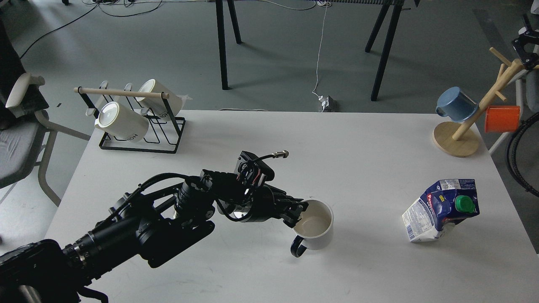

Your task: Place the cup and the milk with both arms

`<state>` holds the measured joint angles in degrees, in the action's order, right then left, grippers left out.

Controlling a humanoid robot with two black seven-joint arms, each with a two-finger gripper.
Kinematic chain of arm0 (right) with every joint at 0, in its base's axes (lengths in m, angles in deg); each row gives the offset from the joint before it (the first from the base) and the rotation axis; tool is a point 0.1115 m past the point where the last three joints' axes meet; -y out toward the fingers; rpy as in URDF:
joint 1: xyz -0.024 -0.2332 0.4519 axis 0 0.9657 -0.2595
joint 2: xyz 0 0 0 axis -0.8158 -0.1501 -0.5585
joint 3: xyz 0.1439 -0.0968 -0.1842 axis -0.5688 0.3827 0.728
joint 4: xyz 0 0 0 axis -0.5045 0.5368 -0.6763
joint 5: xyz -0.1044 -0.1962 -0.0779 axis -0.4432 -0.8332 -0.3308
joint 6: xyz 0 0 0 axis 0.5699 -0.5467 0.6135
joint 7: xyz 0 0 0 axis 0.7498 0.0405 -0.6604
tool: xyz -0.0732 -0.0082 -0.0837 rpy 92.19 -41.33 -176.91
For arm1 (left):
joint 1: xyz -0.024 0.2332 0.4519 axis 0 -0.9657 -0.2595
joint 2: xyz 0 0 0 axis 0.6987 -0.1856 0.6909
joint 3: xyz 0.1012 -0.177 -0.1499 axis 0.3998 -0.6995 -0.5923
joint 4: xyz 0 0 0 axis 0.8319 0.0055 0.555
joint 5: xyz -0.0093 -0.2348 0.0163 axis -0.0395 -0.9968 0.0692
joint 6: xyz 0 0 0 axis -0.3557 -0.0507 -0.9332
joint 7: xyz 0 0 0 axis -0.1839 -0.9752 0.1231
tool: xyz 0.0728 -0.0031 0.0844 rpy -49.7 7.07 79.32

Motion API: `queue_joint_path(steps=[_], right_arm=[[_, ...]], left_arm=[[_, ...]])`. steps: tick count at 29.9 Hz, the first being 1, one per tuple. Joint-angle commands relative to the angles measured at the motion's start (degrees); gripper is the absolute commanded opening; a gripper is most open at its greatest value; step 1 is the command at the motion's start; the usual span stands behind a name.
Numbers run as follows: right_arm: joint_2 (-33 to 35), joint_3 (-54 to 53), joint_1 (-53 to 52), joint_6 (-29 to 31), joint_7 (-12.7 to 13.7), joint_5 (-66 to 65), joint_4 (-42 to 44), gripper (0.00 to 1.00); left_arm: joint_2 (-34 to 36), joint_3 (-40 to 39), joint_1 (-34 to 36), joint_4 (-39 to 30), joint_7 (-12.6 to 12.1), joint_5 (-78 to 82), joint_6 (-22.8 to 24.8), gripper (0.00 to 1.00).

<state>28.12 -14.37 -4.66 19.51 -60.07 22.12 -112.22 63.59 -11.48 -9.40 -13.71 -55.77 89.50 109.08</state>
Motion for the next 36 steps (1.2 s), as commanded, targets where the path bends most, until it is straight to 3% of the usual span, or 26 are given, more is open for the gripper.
queue_joint_path(steps=[1,5,8,14,22,28,36], right_arm=[[0.06,0.09,0.09,0.0,0.01,-0.02,-0.03,0.99],[0.06,0.18,0.09,0.0,0.01,-0.02,-0.03,0.99],[0.06,0.18,0.0,0.0,0.01,-0.02,-0.03,0.99],[1.63,0.18,0.27,0.0,0.27,-0.02,-0.03,0.99],[4.71,0.09,2.11,0.0,-0.08,-0.02,0.94,0.99],[7.26,0.09,2.98,0.0,-0.17,0.33,-2.21,0.99],[13.58,-0.35,15.71,0.0,-0.43,6.03,-21.1,0.99]], left_arm=[[1.4,0.0,-0.33,-0.1,-0.1,0.0,0.0,0.16],[1.49,-0.09,-0.24,-0.1,-0.1,0.0,0.0,0.22],[1.58,-0.09,-0.24,-0.36,-0.02,0.0,0.0,0.41],[3.33,-1.32,-0.24,-2.03,0.42,0.0,0.0,0.63],[7.64,-18.52,-0.59,-9.32,0.42,0.0,0.0,0.71],[9.22,-30.66,-0.33,-9.77,0.33,-25.64,0.0,0.79],[15.19,-40.52,-0.06,-6.44,-0.1,-67.37,0.0,0.9]])
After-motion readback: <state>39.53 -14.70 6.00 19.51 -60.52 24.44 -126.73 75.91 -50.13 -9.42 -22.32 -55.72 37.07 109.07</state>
